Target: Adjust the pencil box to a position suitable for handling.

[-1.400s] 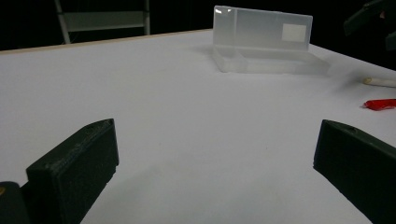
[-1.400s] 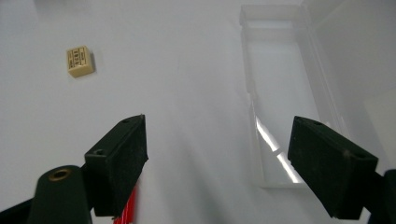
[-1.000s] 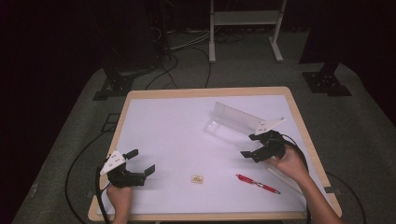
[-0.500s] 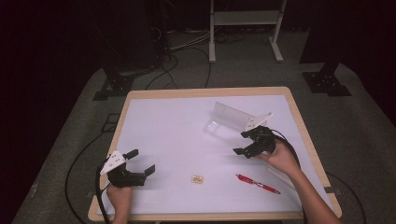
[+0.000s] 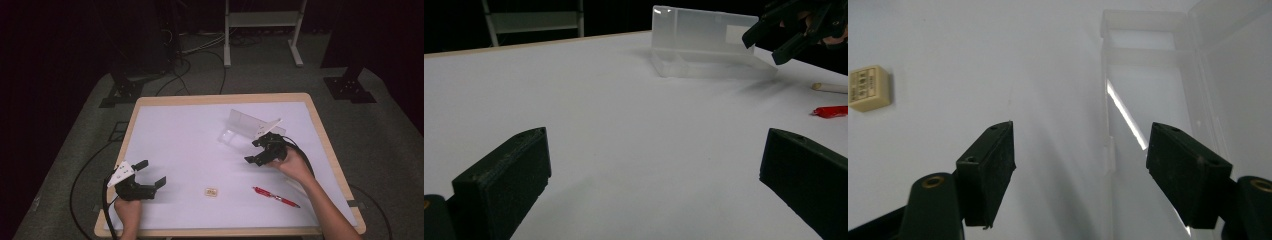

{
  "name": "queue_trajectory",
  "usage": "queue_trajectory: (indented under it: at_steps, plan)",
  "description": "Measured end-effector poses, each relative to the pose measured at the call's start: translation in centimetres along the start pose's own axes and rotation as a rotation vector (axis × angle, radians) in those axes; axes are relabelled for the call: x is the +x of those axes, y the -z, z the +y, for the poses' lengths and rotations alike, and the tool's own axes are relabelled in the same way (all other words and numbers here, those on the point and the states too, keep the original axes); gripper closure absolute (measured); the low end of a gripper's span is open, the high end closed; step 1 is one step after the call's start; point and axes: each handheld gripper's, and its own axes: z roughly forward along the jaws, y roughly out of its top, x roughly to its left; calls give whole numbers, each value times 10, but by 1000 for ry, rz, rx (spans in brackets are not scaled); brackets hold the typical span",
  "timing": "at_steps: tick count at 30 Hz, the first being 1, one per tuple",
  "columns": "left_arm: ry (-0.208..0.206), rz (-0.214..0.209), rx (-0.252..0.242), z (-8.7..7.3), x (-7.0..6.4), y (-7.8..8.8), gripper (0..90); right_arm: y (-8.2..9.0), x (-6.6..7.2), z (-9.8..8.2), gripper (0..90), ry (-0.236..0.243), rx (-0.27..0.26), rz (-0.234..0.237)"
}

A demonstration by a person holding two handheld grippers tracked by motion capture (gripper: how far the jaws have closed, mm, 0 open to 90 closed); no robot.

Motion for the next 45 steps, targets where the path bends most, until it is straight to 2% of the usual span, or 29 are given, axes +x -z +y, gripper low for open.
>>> queue_trajectory:
  at_steps: [11, 14, 20, 30, 45]
  plan:
    - [2, -2, -3, 0, 0, 0, 0, -17, -6, 8, 331, 8, 45, 2]
    - [1, -2, -4, 0, 0, 0, 0, -23, -9, 7, 376, 26, 61, -4]
    - [4, -1, -5, 0, 0, 0, 0, -31, -13, 4, 433, 21, 89, -14]
    - [2, -1, -3, 0, 0, 0, 0, -33, -19, 0, 590, 14, 113, -25]
    - [4, -1, -5, 0, 0, 0, 0, -40, -19, -1, 779, 60, 142, -40]
